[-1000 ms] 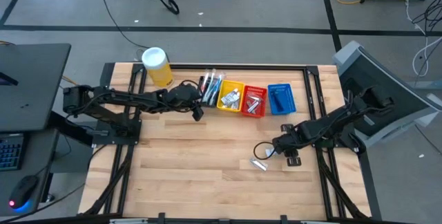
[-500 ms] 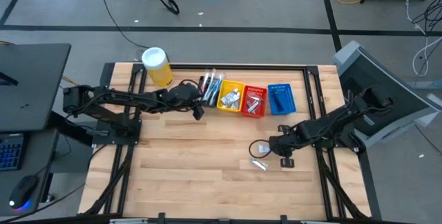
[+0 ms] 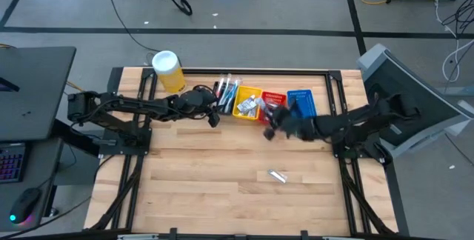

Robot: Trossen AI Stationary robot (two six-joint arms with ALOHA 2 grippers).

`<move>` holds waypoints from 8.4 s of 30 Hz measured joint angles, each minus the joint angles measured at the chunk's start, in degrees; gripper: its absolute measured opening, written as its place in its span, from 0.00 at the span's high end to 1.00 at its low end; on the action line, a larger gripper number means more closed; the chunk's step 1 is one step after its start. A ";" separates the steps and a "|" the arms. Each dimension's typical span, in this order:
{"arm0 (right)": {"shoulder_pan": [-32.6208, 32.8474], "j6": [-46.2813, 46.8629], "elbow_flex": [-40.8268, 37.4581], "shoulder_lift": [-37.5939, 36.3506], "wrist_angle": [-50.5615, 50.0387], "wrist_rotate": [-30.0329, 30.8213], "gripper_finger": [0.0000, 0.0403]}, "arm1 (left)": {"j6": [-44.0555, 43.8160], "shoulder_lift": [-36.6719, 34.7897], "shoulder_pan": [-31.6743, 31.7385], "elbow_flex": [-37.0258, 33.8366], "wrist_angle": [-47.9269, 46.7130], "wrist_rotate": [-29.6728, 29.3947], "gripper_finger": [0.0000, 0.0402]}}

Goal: Pick & Place Travel size toiletries
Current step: Put the white toothpaste into the yellow bin, then put the silver nail cutter into the red bin, then return to Home Position

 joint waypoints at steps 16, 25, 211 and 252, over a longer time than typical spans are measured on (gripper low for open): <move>-19.22 -1.54 1.04 16.50 17.66 -30.00 0.79 | -0.02 0.00 0.00 0.00 0.42 0.02 0.58; -22.14 -3.42 3.94 16.72 10.56 -30.04 0.67 | -0.02 0.00 0.00 0.00 0.37 0.02 0.58; 0.45 -18.11 -35.80 -76.39 -7.10 -33.68 1.00 | 10.53 -77.11 0.02 -35.74 -10.28 3.10 0.58; 0.43 -18.37 -35.80 -76.22 -7.62 -34.48 1.00 | 11.52 -77.11 0.00 -35.80 -9.96 2.84 0.58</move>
